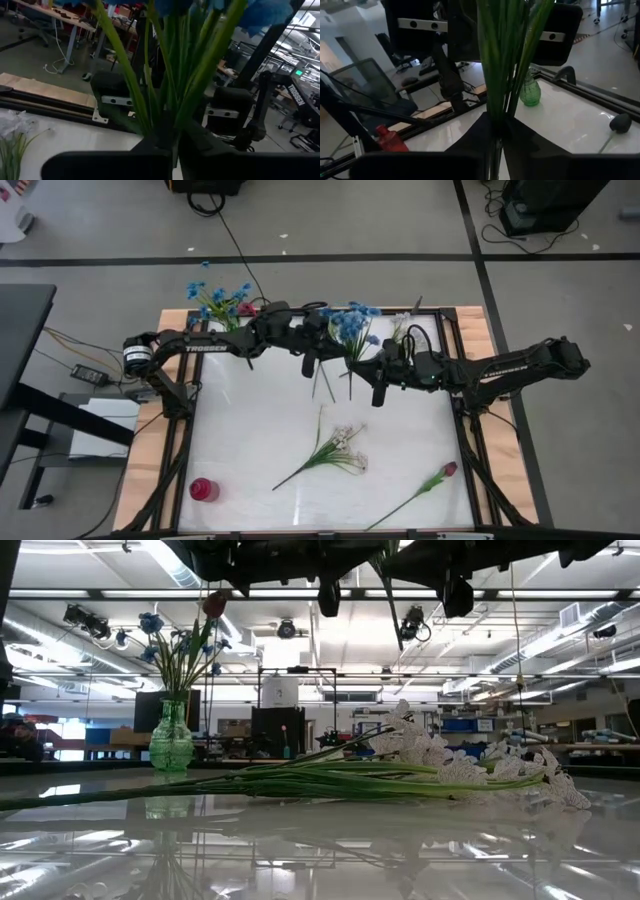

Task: Sort flowers into vase by color
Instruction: Put the blue flowers into the green vase

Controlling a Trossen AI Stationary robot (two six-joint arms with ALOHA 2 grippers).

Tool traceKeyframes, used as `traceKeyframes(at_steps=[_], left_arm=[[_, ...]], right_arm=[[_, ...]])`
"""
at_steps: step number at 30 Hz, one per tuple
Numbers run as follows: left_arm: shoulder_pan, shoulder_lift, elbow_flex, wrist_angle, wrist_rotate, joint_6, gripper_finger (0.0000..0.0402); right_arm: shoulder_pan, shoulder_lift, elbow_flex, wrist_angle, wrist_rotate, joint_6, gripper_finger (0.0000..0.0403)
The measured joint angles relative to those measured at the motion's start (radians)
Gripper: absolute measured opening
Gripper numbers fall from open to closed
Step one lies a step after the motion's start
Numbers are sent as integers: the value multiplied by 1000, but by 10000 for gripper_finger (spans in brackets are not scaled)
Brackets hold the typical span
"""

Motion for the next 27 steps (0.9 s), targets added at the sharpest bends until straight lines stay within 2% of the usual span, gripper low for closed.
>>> traceKeyframes(at_steps=[8,13,18,24,27], left_arm=[[10,-54,0,-37,-17,123,7],[38,-143,0,-169,-49,217,6],[69,-260,1,-315,-135,323,6],[80,-383,1,-538,-301,466,6],[79,-426,1,-620,-366,489,8]], right_arm=[[1,-20,0,-9,4,-63,71],[3,-98,0,-36,21,-107,73],[3,-216,0,-101,92,-141,73],[3,-341,0,-228,190,-204,73],[3,-384,0,-281,224,-228,73]])
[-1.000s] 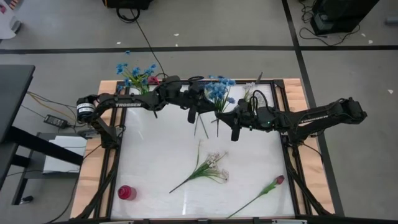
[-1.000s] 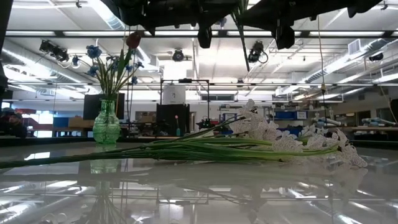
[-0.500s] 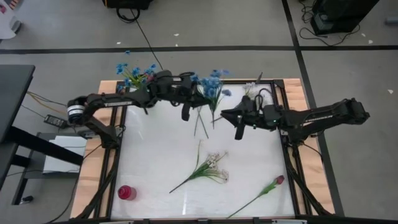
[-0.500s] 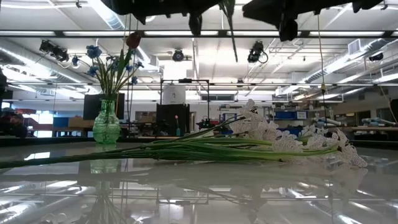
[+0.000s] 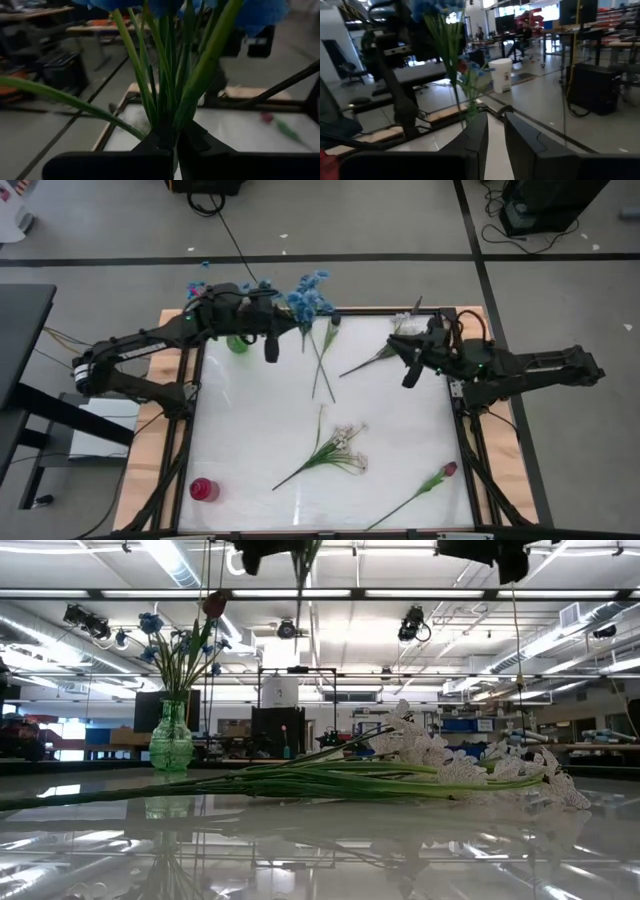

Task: Sort flowers into vase by color
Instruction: Put the blue flowers into the green vase

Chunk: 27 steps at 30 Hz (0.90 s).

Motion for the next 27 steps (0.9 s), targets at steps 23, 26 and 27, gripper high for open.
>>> traceKeyframes(at_steps=[23,26,27], left_arm=[[0,-155,-1,-116,-34,-32,8],[-1,-198,-1,-147,-45,-30,7],[-2,-212,-1,-165,-55,-30,7]], right_arm=[[-2,-256,0,-180,-336,-23,68],[-2,-267,0,-179,-355,-11,68],[-2,-269,0,-178,-355,-7,69]])
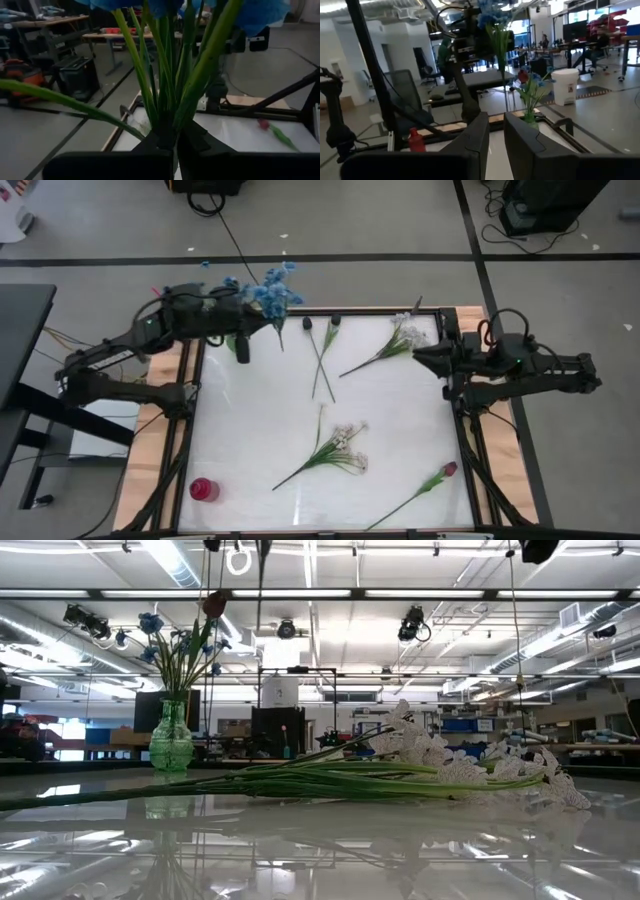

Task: Sort flowers into vase by color
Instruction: Put the blue flowers into the green vase

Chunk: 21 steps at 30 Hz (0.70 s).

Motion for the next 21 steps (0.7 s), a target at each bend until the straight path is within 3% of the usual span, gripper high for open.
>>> traceKeyframes(at_steps=[3,10,21], left_arm=[[-2,-45,0,-67,-71,-23,6],[-54,-154,0,-180,-343,-38,5],[-149,-278,0,-345,-599,-99,4]], right_arm=[[0,0,0,15,3,7,71],[-1,1,0,16,4,7,71],[-1,1,0,16,4,7,71]])
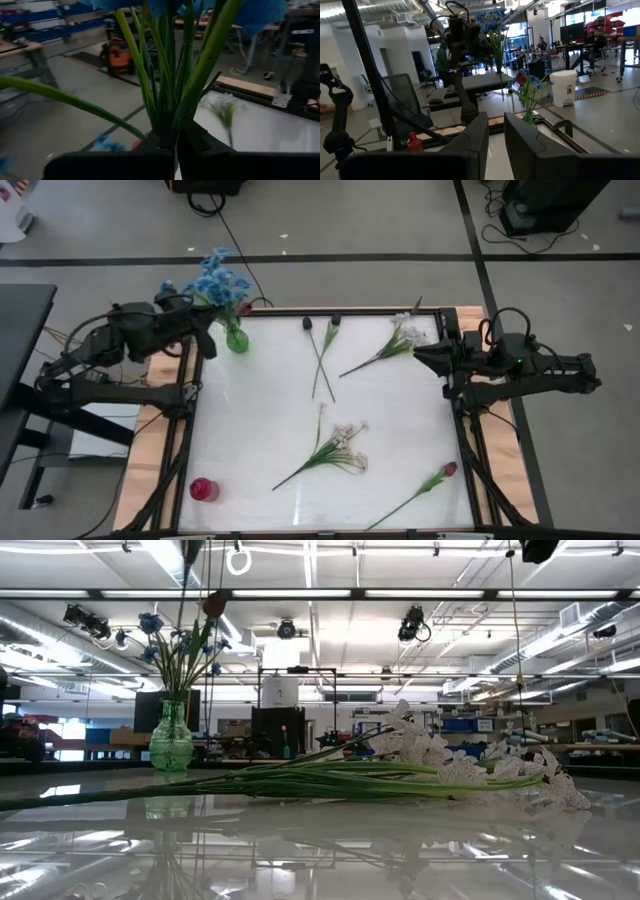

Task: Sort flowers into vase by color
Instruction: Put the blue flowers into the green vase

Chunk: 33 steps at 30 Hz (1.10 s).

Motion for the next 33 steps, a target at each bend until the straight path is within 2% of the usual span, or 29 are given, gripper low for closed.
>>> traceKeyframes(at_steps=[5,7,13,16,25,28,33], left_arm=[[-32,-30,-2,-80,-99,-26,4],[-37,-43,-45,-51,-129,-32,4],[-37,-91,-275,204,-131,-23,4],[-37,-92,-331,292,-152,22,4],[-37,-114,-359,292,-243,110,4],[-35,-125,-359,268,-307,114,4],[-19,-132,-359,260,-357,113,4]], right_arm=[[0,0,0,0,0,0,70],[0,0,0,0,0,0,71],[0,0,0,0,0,0,70],[0,0,0,0,0,0,70],[0,0,0,0,0,0,70],[0,0,0,0,0,0,70],[0,0,0,0,0,0,70]])
